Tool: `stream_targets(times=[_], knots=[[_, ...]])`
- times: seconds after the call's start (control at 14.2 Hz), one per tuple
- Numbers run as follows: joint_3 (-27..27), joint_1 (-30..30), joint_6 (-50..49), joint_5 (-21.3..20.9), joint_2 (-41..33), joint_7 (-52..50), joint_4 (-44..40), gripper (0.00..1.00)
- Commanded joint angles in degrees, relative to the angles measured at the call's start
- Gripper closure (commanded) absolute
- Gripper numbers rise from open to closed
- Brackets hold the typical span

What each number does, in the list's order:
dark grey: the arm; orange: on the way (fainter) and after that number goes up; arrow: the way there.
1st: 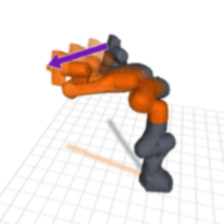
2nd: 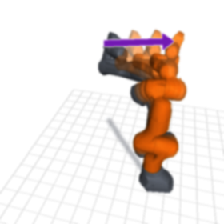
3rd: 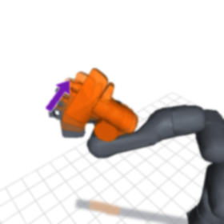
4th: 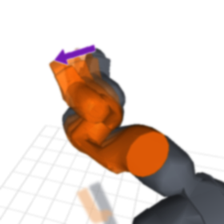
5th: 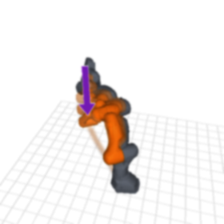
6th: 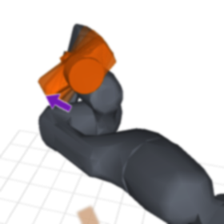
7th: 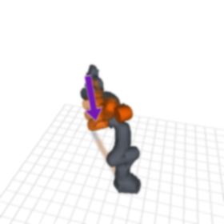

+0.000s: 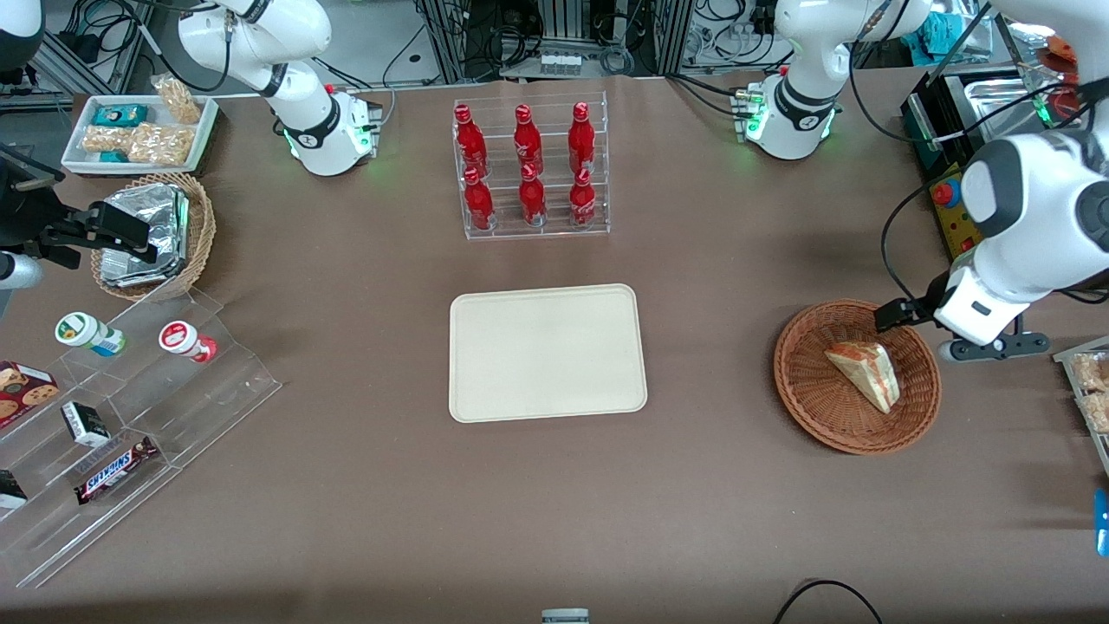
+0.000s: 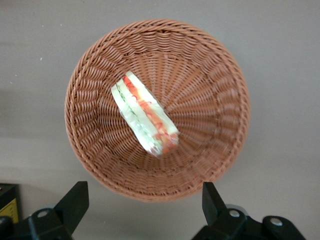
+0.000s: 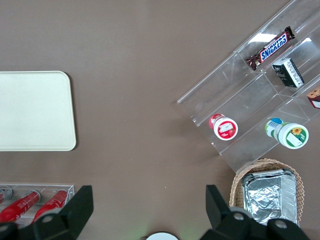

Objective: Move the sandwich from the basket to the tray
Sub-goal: 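Move the left gripper down over the sandwich in the wicker basket, then close the left gripper on the wrapped sandwich wedge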

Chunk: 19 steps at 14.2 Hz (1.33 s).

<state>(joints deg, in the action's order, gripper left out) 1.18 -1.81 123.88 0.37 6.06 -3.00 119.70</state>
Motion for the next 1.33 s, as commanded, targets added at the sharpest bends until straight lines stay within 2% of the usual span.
stream_targets(times=[0.0,0.49,0.63,0.84,0.91,0.98,1.05,1.12,1.26], knots=[[-0.21,-1.35,4.34,0.42,1.40,-5.92,1.32,0.00],[-0.65,-0.74,12.25,0.33,7.20,-41.17,1.32,0.00],[-0.65,-0.65,14.89,0.33,9.49,-45.42,1.32,0.00],[-0.83,-0.30,15.25,0.33,11.78,-45.86,1.85,0.00],[-0.92,-0.12,15.25,0.42,12.31,-46.04,1.76,0.06],[-1.09,0.31,15.17,0.42,12.66,-46.83,1.68,0.29],[-1.09,0.49,14.90,0.33,12.75,-47.10,1.67,0.65],[-1.09,0.49,14.55,0.33,12.58,-46.49,1.76,0.87],[-1.09,1.19,11.85,0.07,11.70,-45.78,1.33,0.96]])
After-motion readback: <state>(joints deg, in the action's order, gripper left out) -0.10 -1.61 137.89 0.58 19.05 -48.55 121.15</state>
